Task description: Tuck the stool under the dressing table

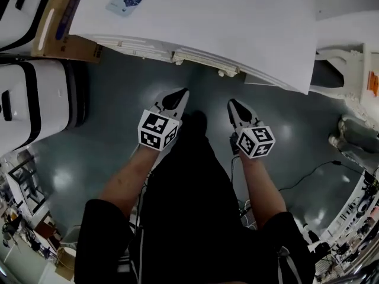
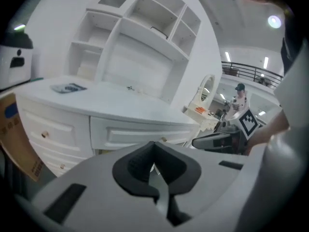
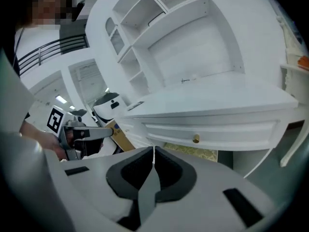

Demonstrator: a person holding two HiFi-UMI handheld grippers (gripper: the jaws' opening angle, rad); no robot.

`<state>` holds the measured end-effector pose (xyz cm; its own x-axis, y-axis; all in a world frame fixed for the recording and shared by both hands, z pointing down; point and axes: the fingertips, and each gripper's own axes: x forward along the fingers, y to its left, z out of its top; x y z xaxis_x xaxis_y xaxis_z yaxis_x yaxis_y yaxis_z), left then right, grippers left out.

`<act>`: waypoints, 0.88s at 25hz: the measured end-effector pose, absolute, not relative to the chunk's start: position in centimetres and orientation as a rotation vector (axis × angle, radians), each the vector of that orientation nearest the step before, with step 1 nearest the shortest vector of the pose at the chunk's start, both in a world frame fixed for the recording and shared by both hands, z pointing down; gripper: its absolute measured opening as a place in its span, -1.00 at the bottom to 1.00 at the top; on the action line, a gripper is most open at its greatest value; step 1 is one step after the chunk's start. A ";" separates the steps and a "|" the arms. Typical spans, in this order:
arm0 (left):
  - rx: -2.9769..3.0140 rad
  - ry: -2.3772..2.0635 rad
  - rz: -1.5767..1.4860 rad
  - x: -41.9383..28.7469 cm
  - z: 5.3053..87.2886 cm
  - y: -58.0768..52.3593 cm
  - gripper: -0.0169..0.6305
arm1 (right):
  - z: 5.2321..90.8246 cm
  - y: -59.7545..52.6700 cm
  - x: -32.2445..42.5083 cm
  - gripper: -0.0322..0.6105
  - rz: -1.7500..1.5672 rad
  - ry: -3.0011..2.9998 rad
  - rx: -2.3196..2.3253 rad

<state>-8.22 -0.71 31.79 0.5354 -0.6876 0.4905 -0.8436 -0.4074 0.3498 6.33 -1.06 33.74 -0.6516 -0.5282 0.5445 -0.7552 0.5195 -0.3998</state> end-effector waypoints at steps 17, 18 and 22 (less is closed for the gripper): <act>2.427 -1.269 0.202 -9.2 9.4 7.4 -0.93 | 8.3 5.5 2.6 -0.83 0.629 -2.711 1.058; 2.435 -1.274 0.185 -9.1 8.4 7.7 -0.93 | 7.3 6.0 2.6 -0.83 0.614 -2.730 1.057; 2.491 -1.294 0.169 -9.0 5.2 8.1 -0.93 | 4.3 7.6 2.1 -0.84 0.534 -2.811 1.016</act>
